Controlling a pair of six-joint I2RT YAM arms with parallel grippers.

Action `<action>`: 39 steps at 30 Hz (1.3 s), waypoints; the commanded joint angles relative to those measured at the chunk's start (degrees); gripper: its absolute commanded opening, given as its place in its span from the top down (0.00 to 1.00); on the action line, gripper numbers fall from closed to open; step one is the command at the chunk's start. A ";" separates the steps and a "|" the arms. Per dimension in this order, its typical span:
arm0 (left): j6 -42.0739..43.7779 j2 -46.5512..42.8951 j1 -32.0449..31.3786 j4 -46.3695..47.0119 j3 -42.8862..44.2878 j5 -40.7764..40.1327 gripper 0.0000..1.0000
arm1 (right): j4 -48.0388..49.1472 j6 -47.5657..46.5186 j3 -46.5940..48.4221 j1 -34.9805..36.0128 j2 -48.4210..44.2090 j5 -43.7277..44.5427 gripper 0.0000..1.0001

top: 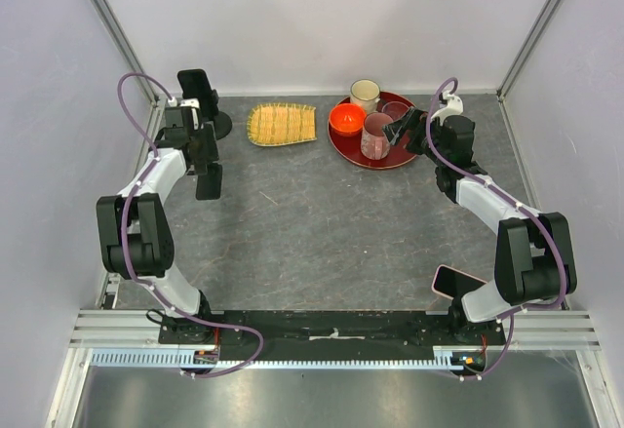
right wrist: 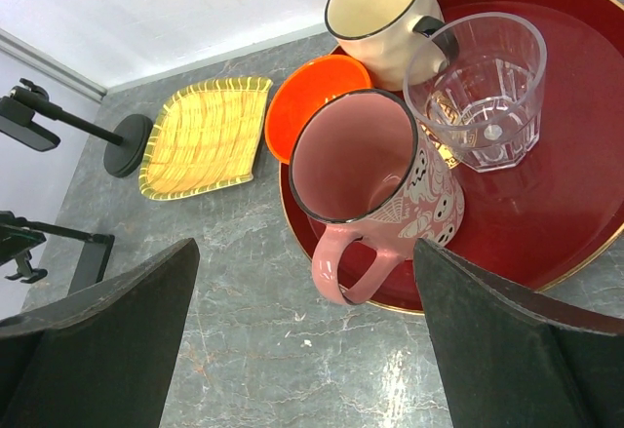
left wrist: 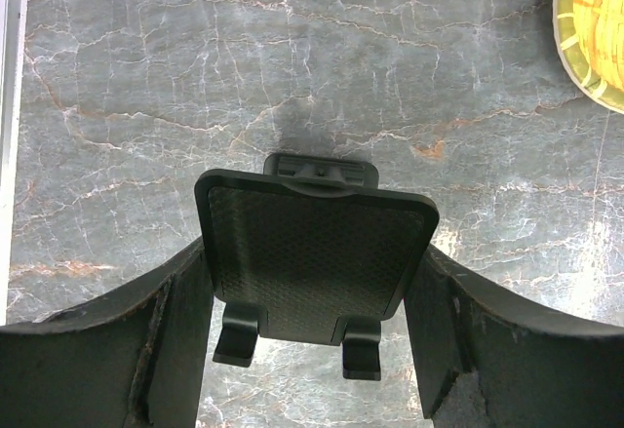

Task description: Place the phone on the phone stand

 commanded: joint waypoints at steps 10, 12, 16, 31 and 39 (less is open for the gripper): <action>-5.10 -2.26 0.16 -1.35 2.94 -0.05 0.11 | -12.73 0.32 7.63 0.58 0.58 9.19 0.02; -5.98 -4.37 0.16 -2.49 2.95 0.40 0.05 | -18.07 0.24 9.57 1.10 0.76 11.66 0.02; -8.00 -8.41 -0.02 -4.34 4.00 1.10 0.04 | -28.54 0.85 15.10 2.77 0.41 16.65 0.02; -13.80 -24.41 -8.01 3.13 0.58 23.33 0.15 | -75.21 16.01 7.64 7.79 -33.69 35.13 0.02; -14.15 -26.61 -14.51 3.74 0.31 25.01 0.13 | -93.94 35.73 -0.67 7.61 -41.50 28.37 0.02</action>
